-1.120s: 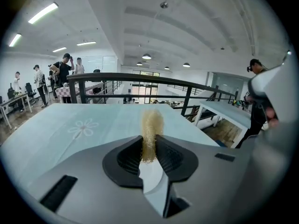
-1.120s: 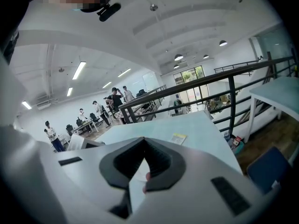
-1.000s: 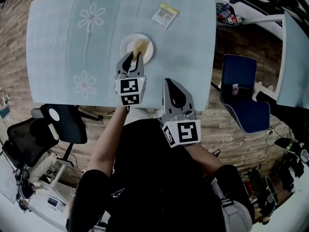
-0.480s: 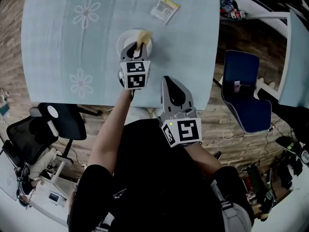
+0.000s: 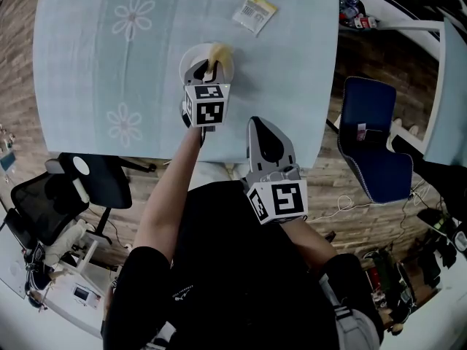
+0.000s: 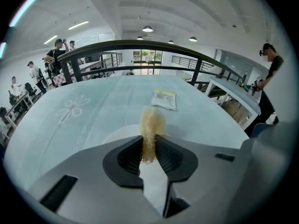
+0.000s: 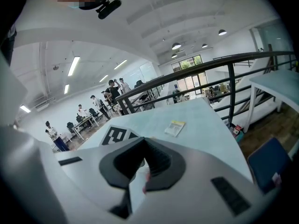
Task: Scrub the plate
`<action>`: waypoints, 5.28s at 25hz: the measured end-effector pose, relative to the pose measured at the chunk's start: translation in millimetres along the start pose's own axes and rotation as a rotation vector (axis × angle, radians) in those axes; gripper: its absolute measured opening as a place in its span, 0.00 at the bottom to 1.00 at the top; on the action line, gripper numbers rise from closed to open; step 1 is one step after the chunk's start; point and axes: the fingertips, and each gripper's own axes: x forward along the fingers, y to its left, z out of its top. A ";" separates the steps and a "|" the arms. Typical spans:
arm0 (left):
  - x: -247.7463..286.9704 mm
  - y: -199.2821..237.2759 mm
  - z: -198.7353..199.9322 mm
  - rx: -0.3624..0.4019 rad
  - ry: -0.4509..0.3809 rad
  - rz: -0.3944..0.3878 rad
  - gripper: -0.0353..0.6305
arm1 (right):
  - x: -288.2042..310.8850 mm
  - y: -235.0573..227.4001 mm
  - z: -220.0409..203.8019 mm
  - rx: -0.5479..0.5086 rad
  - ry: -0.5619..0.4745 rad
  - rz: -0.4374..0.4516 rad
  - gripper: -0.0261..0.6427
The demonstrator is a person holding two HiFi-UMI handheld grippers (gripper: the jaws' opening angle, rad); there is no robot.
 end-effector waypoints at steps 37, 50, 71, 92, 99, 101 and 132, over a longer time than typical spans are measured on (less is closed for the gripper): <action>-12.3 77.1 -18.6 -0.098 0.073 0.185 0.17 | 1.3 11.1 -11.0 -0.024 0.029 0.026 0.05; -40.4 66.8 -23.9 -0.121 0.016 0.189 0.17 | -1.3 11.7 -11.8 -0.025 0.010 0.026 0.05; -24.6 -26.2 -28.0 -0.018 0.060 0.008 0.17 | -5.7 2.1 -10.0 -0.006 0.012 0.010 0.05; -11.0 7.6 -35.2 0.010 0.112 0.081 0.17 | -0.5 0.3 -14.3 -0.008 0.033 0.016 0.05; -10.3 22.5 -34.9 -0.008 0.118 0.109 0.17 | 0.6 -0.1 -13.8 -0.008 0.034 0.014 0.05; -11.1 28.2 -34.6 -0.014 0.118 0.120 0.17 | 0.5 0.0 -13.7 -0.007 0.034 0.015 0.05; -32.3 90.8 -40.5 -0.069 0.110 0.239 0.17 | -0.6 7.3 -17.4 -0.015 0.035 0.020 0.05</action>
